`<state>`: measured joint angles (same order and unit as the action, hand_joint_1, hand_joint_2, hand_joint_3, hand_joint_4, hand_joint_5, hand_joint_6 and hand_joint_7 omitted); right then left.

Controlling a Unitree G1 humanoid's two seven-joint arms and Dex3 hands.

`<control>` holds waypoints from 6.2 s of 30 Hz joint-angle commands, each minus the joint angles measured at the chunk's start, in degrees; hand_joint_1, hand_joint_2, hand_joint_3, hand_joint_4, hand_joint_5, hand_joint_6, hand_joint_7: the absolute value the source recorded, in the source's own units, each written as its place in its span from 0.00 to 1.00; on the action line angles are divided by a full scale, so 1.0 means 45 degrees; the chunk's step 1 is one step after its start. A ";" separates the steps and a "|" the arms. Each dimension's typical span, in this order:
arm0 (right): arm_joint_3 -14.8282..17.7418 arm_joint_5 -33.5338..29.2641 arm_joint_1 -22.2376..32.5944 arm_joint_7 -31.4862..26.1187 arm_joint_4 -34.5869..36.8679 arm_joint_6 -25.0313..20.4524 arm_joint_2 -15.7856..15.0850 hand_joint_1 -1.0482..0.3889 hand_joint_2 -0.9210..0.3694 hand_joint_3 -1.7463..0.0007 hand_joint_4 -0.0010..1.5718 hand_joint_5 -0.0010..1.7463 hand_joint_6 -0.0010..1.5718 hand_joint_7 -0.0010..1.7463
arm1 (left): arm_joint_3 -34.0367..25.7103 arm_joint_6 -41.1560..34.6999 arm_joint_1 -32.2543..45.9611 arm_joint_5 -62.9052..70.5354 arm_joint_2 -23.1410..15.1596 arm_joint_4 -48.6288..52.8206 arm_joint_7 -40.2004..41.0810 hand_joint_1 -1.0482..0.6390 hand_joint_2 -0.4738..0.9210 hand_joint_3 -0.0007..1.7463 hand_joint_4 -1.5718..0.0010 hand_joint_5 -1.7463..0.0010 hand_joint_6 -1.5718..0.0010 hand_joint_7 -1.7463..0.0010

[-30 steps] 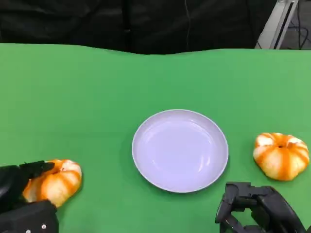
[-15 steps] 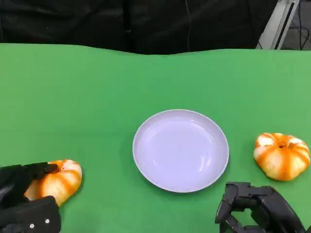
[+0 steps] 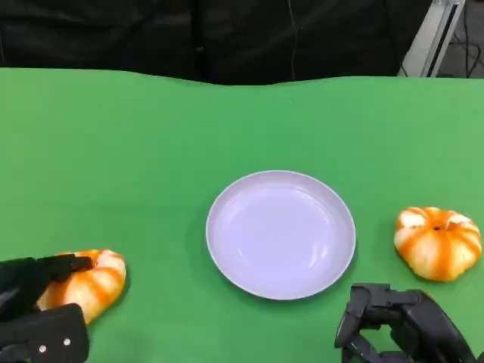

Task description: Grasp the bread from the table and place it into the plate.

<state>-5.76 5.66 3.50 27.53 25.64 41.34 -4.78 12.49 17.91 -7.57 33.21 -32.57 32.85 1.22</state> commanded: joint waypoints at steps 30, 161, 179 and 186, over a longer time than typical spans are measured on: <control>0.0049 0.0127 0.0151 -0.0031 -0.0142 0.0067 -0.0093 0.67 0.23 0.45 0.54 0.84 0.55 0.70 | 0.0107 -0.0205 0.0161 -0.0296 0.0759 0.0731 0.2064 0.57 0.93 0.00 0.66 0.00 0.69 0.02; -0.0182 -0.0490 -0.0098 -0.0506 0.0555 0.0510 -0.0048 0.65 0.28 0.40 0.55 0.80 0.55 0.67 | 0.4029 -0.0569 -0.6074 0.1508 0.6287 0.1942 0.1414 0.55 0.91 0.00 0.69 0.08 0.63 0.22; -0.0223 -0.0427 -0.0195 -0.0529 0.0810 0.0802 -0.0061 0.65 0.27 0.40 0.55 0.80 0.55 0.67 | 0.3995 -0.0135 -0.6421 0.1021 0.6283 0.2735 0.0818 0.31 1.00 0.10 0.53 0.97 0.57 1.00; -0.0255 -0.0354 -0.0172 -0.0499 0.0723 0.0611 -0.0051 0.64 0.27 0.40 0.55 0.80 0.55 0.67 | 0.3914 -0.0212 -0.6539 0.0737 0.6150 0.2731 0.0100 0.22 1.00 0.29 0.68 1.00 0.71 1.00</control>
<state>-7.21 3.38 2.73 25.31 29.02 44.29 -4.71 30.80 16.99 -35.55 37.45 -3.82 45.00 3.14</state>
